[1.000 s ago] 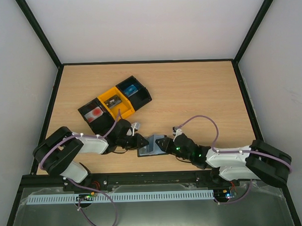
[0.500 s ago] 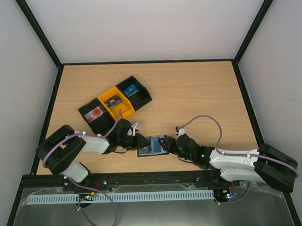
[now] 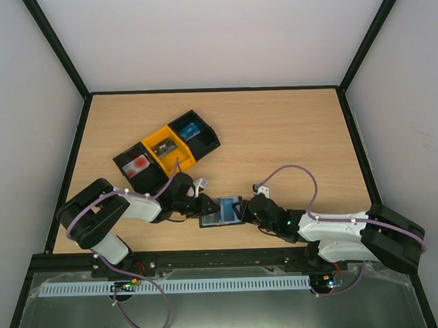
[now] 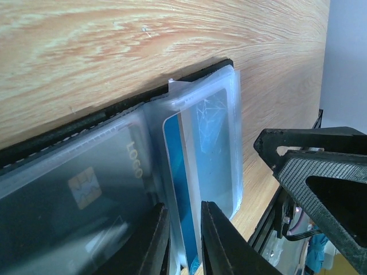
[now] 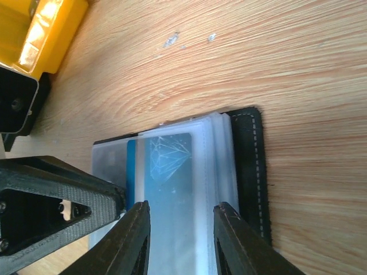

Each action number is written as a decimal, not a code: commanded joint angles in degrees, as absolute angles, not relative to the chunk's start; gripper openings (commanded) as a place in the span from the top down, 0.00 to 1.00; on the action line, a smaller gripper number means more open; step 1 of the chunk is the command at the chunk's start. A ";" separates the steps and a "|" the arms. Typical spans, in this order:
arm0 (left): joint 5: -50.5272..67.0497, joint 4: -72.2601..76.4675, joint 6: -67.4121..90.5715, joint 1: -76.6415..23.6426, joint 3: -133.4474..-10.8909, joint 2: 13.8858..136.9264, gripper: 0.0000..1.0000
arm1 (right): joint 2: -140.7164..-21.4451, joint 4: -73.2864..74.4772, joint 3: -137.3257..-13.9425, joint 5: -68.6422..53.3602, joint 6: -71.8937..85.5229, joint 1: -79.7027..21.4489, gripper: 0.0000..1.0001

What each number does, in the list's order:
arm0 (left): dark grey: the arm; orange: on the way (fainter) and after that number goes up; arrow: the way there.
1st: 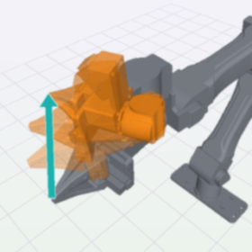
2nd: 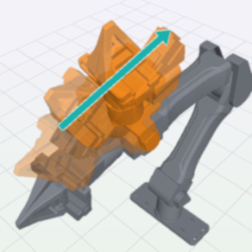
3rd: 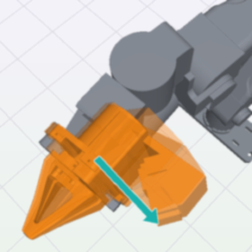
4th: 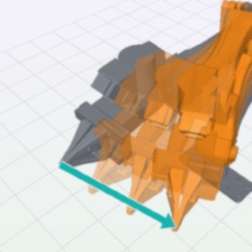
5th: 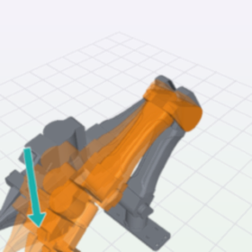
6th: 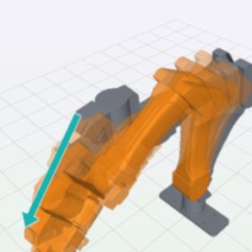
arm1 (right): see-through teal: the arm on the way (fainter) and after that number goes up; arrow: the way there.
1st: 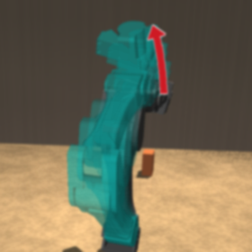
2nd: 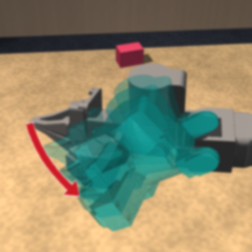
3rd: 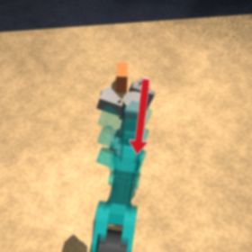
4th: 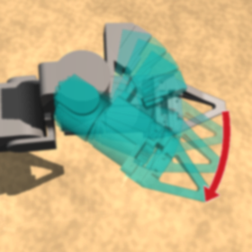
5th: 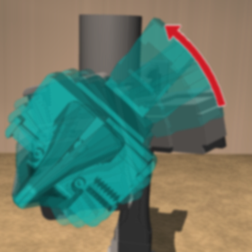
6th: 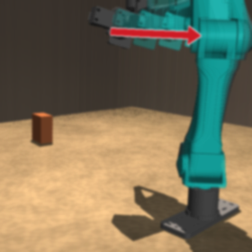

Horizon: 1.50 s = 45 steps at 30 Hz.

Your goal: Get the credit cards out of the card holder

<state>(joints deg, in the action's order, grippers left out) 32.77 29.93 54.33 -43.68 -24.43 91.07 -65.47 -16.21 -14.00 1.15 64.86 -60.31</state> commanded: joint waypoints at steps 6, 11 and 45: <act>31.05 26.49 50.67 -43.79 -26.91 91.55 0.86 | -70.22 -14.18 -15.13 3.41 63.64 -60.62 0.69; 29.84 24.78 50.43 -42.39 -26.22 88.87 0.86 | -75.88 -14.63 -16.83 1.21 62.88 -60.58 0.75; 28.12 23.69 51.42 -41.13 -21.58 81.85 0.66 | -69.83 -20.26 -16.60 -4.57 65.70 -60.62 0.85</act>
